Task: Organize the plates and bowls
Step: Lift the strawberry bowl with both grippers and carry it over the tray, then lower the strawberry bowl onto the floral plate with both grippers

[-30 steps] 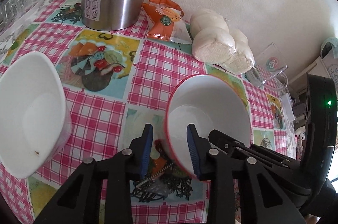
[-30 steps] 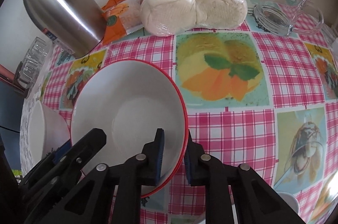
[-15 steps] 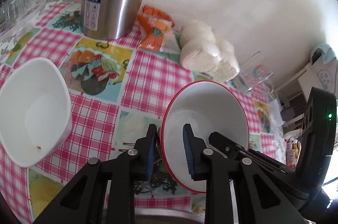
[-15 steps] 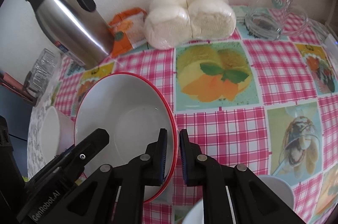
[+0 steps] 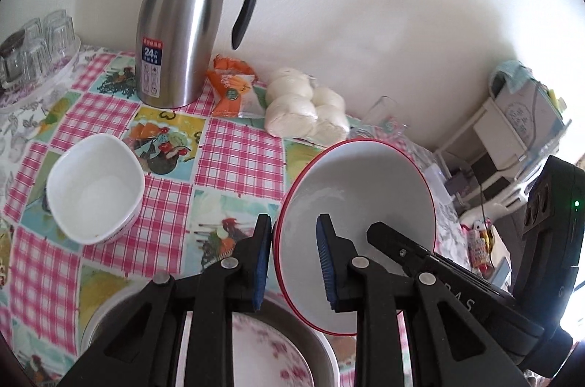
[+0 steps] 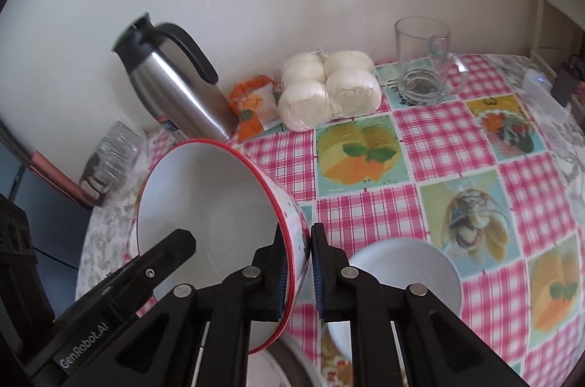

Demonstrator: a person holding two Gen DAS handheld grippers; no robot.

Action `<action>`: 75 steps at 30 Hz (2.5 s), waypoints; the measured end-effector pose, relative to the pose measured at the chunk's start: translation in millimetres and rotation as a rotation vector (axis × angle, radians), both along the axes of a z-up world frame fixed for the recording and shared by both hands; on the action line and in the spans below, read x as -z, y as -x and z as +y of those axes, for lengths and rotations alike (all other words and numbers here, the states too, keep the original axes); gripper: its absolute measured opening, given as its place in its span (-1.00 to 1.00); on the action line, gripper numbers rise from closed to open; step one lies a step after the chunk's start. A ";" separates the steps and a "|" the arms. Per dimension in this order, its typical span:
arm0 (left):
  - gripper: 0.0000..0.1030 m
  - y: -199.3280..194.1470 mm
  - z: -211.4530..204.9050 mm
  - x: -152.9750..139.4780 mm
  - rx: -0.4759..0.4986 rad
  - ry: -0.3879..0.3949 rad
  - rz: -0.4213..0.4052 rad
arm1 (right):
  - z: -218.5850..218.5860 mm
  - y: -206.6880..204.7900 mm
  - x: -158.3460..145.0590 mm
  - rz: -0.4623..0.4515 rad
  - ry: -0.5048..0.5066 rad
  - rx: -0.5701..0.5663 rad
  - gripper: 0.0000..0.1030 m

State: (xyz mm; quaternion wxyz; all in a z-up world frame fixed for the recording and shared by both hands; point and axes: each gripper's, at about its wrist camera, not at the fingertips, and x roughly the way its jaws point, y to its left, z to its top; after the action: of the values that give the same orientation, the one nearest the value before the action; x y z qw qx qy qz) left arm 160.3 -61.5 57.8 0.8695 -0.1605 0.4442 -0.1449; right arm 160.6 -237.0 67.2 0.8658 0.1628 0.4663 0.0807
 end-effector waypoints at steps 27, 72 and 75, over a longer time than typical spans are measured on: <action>-0.49 114.6 39.8 -5.4 -0.042 -0.019 -0.004 | 16.9 132.5 7.3 -0.029 -0.141 0.030 -0.74; -0.49 115.0 82.0 38.4 -0.157 -0.027 0.153 | 68.9 123.3 61.0 0.152 -0.155 -0.030 -0.74; -0.49 112.3 81.8 41.9 -0.156 -0.025 0.161 | 68.4 121.3 64.1 0.163 -0.153 -0.026 -0.74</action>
State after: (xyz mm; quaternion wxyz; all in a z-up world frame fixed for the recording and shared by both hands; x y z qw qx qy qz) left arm 48.0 20.3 15.9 0.8415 -0.1949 0.5006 -0.0579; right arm 39.3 -168.6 3.1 0.8090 0.2284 0.5295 0.1139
